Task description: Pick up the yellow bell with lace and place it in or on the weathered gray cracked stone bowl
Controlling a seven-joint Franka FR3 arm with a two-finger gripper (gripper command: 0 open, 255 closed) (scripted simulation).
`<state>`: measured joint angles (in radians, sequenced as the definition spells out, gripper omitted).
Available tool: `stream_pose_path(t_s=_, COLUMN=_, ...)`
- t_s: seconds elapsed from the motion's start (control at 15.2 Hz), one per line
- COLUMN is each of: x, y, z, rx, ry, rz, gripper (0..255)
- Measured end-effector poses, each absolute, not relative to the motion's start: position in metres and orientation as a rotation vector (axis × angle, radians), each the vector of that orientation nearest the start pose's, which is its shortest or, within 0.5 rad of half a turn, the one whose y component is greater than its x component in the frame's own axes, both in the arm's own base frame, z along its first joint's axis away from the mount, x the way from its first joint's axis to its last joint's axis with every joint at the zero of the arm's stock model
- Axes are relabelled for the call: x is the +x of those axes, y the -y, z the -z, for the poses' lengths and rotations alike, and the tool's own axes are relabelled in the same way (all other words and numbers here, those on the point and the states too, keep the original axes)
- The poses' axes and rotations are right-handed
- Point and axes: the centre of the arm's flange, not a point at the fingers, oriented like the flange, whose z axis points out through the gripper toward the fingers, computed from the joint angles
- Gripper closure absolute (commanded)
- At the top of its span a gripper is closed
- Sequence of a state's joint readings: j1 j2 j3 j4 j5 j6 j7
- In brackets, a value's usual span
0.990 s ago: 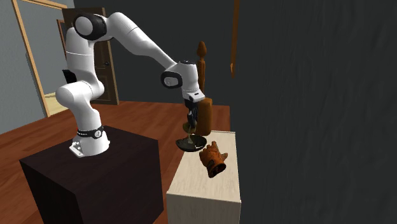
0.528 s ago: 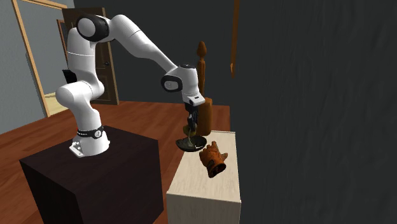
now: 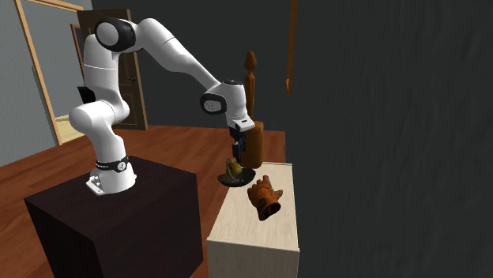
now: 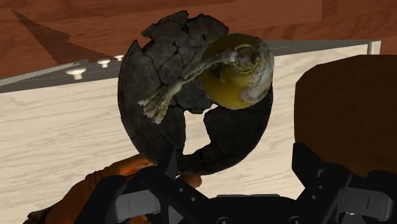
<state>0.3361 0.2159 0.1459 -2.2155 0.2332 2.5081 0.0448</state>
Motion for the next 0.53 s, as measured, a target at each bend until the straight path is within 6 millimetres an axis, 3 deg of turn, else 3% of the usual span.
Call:
stream_pose_path(t_s=0.13, x=0.495, y=-0.256, z=-0.294, rx=-2.929, ry=0.367, rz=0.041, gripper=0)
stream_pose_path(t_s=0.33, x=0.494, y=-0.246, z=-0.327, rx=-2.928, ry=0.367, rz=0.042, gripper=0)
stream_pose_path(t_s=0.53, x=0.494, y=-0.247, z=-0.336, rx=-2.928, ry=0.367, rz=0.042, gripper=0)
